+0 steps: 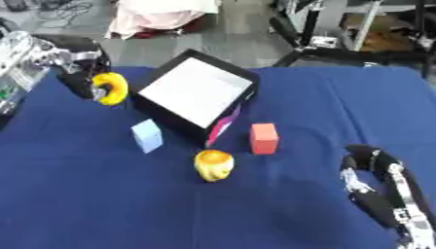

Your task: Pick up objects on the table and place them in the box.

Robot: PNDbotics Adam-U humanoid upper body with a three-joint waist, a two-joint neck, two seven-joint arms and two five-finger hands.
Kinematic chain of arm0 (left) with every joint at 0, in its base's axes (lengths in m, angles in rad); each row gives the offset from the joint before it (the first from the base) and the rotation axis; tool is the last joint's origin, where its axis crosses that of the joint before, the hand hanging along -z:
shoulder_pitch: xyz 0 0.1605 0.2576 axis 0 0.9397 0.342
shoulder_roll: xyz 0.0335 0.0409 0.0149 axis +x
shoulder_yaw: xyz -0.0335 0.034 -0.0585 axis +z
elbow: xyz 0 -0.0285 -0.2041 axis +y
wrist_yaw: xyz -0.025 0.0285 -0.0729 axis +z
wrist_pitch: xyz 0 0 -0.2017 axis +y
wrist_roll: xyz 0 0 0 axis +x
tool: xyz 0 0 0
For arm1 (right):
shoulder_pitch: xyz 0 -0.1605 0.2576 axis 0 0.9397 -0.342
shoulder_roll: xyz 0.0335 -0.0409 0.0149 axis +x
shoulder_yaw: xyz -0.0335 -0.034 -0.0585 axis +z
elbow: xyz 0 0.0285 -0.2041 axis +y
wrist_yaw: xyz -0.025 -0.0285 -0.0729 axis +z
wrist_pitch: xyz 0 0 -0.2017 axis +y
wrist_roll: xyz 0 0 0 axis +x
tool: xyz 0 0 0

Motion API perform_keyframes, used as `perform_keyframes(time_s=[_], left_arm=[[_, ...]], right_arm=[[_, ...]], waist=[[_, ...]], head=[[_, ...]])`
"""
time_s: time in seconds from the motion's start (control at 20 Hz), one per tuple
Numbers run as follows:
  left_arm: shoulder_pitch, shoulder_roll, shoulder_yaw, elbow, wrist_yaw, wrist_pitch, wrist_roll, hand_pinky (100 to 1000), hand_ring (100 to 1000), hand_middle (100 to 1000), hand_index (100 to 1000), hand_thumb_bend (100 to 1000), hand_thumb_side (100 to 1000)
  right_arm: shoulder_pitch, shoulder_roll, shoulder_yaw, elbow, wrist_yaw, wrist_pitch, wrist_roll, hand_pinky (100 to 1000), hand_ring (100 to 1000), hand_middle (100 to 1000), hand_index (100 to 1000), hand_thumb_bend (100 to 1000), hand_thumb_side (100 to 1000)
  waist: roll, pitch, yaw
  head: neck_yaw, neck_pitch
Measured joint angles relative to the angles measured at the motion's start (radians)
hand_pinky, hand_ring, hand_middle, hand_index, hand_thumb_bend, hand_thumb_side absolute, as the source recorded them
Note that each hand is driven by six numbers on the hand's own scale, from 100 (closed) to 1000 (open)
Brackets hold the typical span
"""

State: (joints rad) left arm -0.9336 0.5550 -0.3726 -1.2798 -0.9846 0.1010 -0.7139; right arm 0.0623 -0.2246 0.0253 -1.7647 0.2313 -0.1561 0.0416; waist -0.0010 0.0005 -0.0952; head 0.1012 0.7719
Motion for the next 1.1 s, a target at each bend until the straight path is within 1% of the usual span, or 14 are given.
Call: perform_keyframes(time_s=[0.2,0.4,0.6,0.75,0.8,0.85,0.9,0.95,1.0,1.05,1.1], left_arm=[[-0.041,-0.126,0.013,0.123,-0.135,0.024,0.101,742,513,493,652,100,315],[-0.051,-0.245,0.039,0.269,-0.262,0.046,0.194,748,519,500,660,100,315],[-0.050,-0.327,0.084,0.391,-0.359,0.078,0.290,753,525,504,667,100,303],[-0.042,-0.365,0.113,0.458,-0.391,0.097,0.365,767,552,532,704,100,304],[-0.040,-0.374,0.120,0.476,-0.397,0.101,0.388,786,591,576,751,100,302],[-0.038,-0.380,0.126,0.491,-0.399,0.104,0.409,824,650,641,809,100,296],[-0.035,-0.385,0.131,0.503,-0.400,0.106,0.428,844,691,690,845,100,291],[-0.032,-0.387,0.134,0.514,-0.400,0.106,0.445,851,706,707,857,100,290],[-0.030,-0.390,0.137,0.522,-0.397,0.105,0.459,868,746,755,898,100,286],[-0.029,-0.390,0.138,0.529,-0.394,0.103,0.471,872,752,763,905,100,285],[-0.027,-0.390,0.138,0.534,-0.387,0.100,0.481,905,807,833,964,100,278]], right_arm=[[-0.001,0.001,0.004,0.005,-0.001,-0.002,0.004,727,648,575,730,100,442],[-0.010,0.002,0.010,0.005,-0.007,-0.002,0.011,727,648,575,730,100,445],[-0.016,0.010,0.018,0.006,-0.010,-0.004,0.019,727,648,575,730,100,444],[-0.019,0.010,0.019,0.006,-0.014,-0.006,0.024,727,648,575,730,100,445],[-0.019,0.011,0.019,0.007,-0.016,-0.006,0.025,727,648,575,730,100,444],[-0.019,0.011,0.019,0.008,-0.016,-0.006,0.025,727,648,574,730,100,443],[-0.019,0.011,0.020,0.008,-0.016,-0.006,0.025,727,648,574,730,100,443],[-0.019,0.011,0.020,0.008,-0.017,-0.006,0.026,727,648,574,730,100,443],[-0.019,0.011,0.021,0.008,-0.017,-0.006,0.026,727,648,574,730,100,442],[-0.019,0.011,0.022,0.009,-0.017,-0.006,0.026,727,648,574,730,100,442],[-0.019,0.011,0.022,0.009,-0.017,-0.006,0.026,726,648,574,730,100,441]], waist=[[0.000,0.000,-0.017],[0.000,0.000,-0.035],[-0.001,0.000,-0.048],[-0.001,0.000,-0.053],[-0.001,0.000,-0.053],[-0.001,0.000,-0.053],[-0.001,0.000,-0.053],[-0.001,0.000,-0.053],[-0.001,0.000,-0.053],[-0.001,0.000,-0.052],[-0.001,0.000,-0.051]], head=[[0.009,0.000],[0.020,0.000],[0.033,0.000],[0.038,0.000],[0.038,0.000],[0.039,0.000],[0.039,0.000],[0.039,0.000],[0.039,0.000],[0.039,0.000],[0.039,0.000]])
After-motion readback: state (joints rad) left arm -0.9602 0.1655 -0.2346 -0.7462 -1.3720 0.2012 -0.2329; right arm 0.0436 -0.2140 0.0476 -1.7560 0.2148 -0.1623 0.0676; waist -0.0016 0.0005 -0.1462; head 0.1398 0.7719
